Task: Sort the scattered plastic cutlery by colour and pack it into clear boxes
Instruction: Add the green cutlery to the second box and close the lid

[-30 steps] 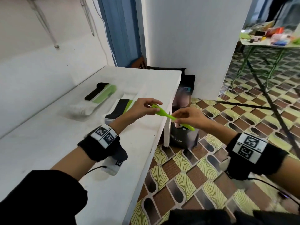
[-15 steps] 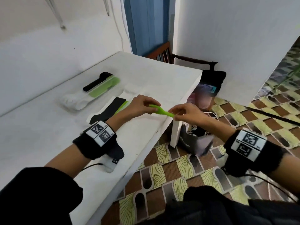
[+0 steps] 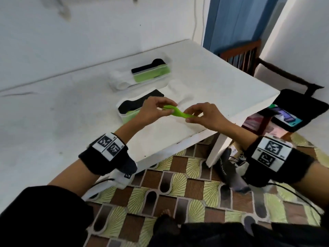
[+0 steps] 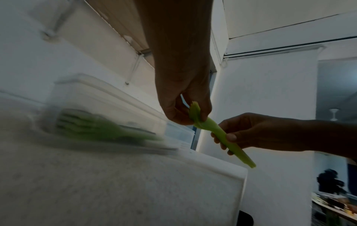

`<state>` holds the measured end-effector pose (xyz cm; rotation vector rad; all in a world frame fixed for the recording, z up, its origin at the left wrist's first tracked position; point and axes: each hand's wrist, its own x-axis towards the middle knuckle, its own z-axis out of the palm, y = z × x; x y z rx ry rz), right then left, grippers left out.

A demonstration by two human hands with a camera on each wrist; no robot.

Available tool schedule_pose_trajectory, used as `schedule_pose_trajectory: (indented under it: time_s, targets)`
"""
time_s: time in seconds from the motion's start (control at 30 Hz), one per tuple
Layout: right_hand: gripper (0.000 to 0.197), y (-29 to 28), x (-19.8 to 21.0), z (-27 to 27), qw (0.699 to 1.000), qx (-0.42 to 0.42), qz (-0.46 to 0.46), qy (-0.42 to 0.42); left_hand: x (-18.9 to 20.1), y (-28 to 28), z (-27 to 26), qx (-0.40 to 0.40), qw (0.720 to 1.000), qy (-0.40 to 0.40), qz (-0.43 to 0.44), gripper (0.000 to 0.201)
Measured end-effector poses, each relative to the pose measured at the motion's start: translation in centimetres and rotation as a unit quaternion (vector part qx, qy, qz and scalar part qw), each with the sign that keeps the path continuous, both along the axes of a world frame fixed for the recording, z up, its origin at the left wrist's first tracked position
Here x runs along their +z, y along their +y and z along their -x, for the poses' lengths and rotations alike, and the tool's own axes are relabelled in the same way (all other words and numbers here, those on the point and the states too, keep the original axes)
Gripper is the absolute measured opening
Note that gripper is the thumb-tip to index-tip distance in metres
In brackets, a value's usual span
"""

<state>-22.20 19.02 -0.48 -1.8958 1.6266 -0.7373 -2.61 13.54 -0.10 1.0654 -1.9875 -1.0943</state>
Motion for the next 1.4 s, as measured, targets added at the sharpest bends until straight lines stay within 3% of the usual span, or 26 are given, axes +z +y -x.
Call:
schedule_pose_trajectory:
  time_s: [0.37, 0.57, 0.73, 1.0, 1.17, 1.4]
  targets:
    - [0.023, -7.7, 2.1, -2.3, 0.996, 0.078, 0.042, -0.002, 1.2, -4.4, -3.4, 0.071, 0.997, 0.004, 0.042, 0.02]
    - [0.025, -13.0, 2.9, -3.2, 0.987, 0.15, 0.035, 0.047, 0.7, -7.1, -4.8, 0.09, 0.996, -0.015, 0.019, 0.019]
    - [0.027, -16.1, 1.9, -4.3, 0.971, 0.212, 0.031, 0.106, 0.4, -8.3, -7.4, 0.045, 0.995, -0.076, -0.045, 0.024]
    - [0.025, -17.4, 1.0, -4.8, 0.95, 0.306, 0.018, 0.065, 0.1, -7.2, -9.6, 0.02, 0.976, -0.218, -0.001, 0.049]
    - [0.024, -18.0, 0.8, -4.6, 0.93, 0.362, 0.011, 0.062, 0.0, -6.9, -9.2, 0.045, 0.956, -0.29, -0.002, 0.049]
    - [0.026, -18.6, 0.2, -4.5, 0.92, 0.388, -0.002, 0.062, 0.0, -6.7, -8.7, 0.07, 0.946, -0.315, -0.022, 0.038]
